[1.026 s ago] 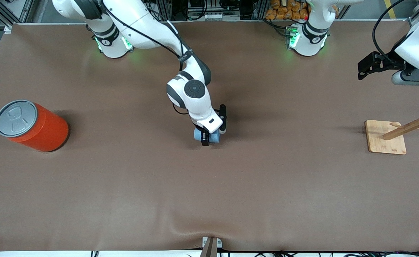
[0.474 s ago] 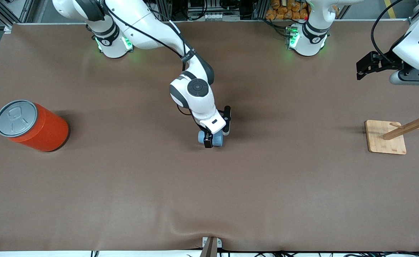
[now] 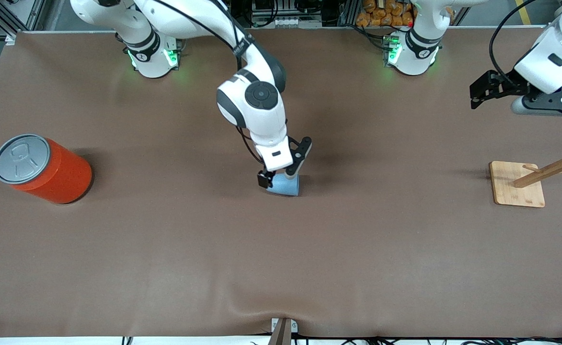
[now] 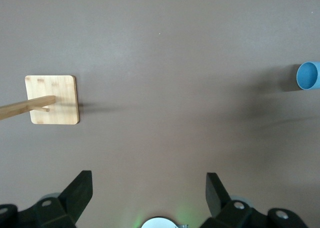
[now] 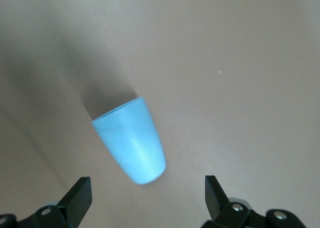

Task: Flip cup
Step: 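Withdraw the right gripper while the left gripper reaches the blue cup, then close the left gripper around the rim of the lying blue cup, then carry the blue cup with the left gripper toward the wooden stand, then turn the blue cup upright onto the table and open the left gripper, then raise the open left gripper up away from the upright cup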

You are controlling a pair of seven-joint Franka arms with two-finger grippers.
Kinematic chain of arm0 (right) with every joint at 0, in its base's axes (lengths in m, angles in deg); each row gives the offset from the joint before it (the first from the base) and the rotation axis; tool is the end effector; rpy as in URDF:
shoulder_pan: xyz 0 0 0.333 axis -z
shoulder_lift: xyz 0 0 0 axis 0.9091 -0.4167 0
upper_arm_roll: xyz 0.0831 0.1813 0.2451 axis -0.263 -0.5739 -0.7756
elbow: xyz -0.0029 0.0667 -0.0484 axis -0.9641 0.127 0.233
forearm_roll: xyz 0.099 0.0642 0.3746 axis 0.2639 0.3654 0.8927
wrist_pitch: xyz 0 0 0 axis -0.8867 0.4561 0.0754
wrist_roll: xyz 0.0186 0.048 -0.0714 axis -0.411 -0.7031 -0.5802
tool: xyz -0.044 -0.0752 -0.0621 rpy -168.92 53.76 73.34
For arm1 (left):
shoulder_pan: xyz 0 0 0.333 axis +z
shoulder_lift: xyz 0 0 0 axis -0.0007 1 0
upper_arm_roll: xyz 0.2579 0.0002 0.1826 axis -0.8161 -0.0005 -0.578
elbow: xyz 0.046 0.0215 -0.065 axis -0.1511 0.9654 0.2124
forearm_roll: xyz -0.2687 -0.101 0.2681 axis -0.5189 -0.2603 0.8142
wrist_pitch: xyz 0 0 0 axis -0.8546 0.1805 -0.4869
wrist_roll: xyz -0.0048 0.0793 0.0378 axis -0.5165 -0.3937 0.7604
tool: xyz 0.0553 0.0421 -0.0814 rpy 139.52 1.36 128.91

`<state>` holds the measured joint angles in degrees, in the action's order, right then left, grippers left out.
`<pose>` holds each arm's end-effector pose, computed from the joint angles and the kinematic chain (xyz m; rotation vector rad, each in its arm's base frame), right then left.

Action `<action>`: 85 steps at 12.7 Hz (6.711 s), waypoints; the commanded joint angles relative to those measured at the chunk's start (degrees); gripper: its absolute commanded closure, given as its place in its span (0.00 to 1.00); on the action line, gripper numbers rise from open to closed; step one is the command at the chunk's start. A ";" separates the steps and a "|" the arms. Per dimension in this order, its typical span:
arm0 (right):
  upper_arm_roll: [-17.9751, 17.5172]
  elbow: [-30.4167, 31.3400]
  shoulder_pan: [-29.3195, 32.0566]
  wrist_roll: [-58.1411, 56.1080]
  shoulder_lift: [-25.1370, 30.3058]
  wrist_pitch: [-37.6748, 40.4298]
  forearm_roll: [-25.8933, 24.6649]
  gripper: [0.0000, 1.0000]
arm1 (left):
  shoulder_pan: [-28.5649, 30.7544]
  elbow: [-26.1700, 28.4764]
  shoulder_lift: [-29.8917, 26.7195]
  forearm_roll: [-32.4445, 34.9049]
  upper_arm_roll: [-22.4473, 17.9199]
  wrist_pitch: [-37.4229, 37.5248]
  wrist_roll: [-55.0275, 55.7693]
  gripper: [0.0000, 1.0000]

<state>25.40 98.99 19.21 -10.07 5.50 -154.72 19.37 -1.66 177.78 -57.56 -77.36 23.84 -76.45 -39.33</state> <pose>0.5278 0.4920 0.3439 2.7260 1.4840 0.2342 0.5208 -0.0953 0.6396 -3.1033 0.1650 0.0738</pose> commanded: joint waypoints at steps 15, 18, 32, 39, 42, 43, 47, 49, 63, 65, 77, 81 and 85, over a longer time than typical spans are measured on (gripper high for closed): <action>9.10 1.58 25.50 20.60 16.93 24.44 2.65 0.00 | -2.07 6.12 28.86 -36.40 12.60 -30.94 -3.20 0.00; 9.18 2.02 29.63 19.81 22.90 31.29 2.66 0.00 | -3.12 7.34 34.32 -46.25 12.60 -38.31 -15.25 0.00; 8.66 6.33 44.23 5.30 38.56 44.32 2.92 0.00 | -8.40 12.97 43.38 -74.13 12.60 -49.42 -42.93 0.29; 6.74 6.59 42.47 9.88 38.56 44.06 3.18 0.00 | -8.75 11.40 45.93 -79.58 12.60 -49.42 -47.17 0.43; 2.43 6.50 46.33 9.88 38.30 43.97 3.27 0.00 | -10.24 9.81 47.25 -81.69 12.51 -49.59 -47.26 0.52; 0.94 6.41 47.65 9.88 38.30 43.97 3.27 0.00 | -11.03 9.81 47.16 -83.00 12.43 -50.29 -48.22 0.63; -1.54 6.24 49.68 10.05 38.21 44.32 3.27 0.00 | -12.00 9.81 46.81 -86.80 12.16 -52.05 -51.04 1.00; -2.24 6.24 49.68 12.93 38.21 44.41 3.27 0.00 | -11.56 9.55 45.15 -86.01 11.72 -52.14 -48.86 1.00; -3.74 5.18 50.47 13.39 38.03 46.17 3.45 0.00 | 1.88 11.21 22.82 -13.98 10.58 -37.38 6.24 1.00; -3.65 5.18 50.47 13.22 38.03 46.17 3.45 0.00 | 3.29 12.70 22.20 -5.19 10.58 -37.46 9.06 1.00; -3.65 5.71 50.65 10.67 38.04 45.99 3.36 0.00 | 11.47 22.73 25.63 8.92 10.49 -48.54 13.03 0.98; -3.56 5.62 50.12 10.67 38.03 45.91 3.36 0.00 | 11.47 21.68 24.23 9.00 10.05 -47.14 12.24 0.00; -3.56 5.53 49.95 10.67 37.95 45.56 3.27 0.00 | 11.82 8.54 21.58 9.00 10.40 -30.76 10.58 0.00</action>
<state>22.72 104.29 68.21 1.18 42.69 -109.20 21.95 9.56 193.67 -34.22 -69.77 33.74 -117.10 -27.76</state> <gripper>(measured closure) 0.000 0.238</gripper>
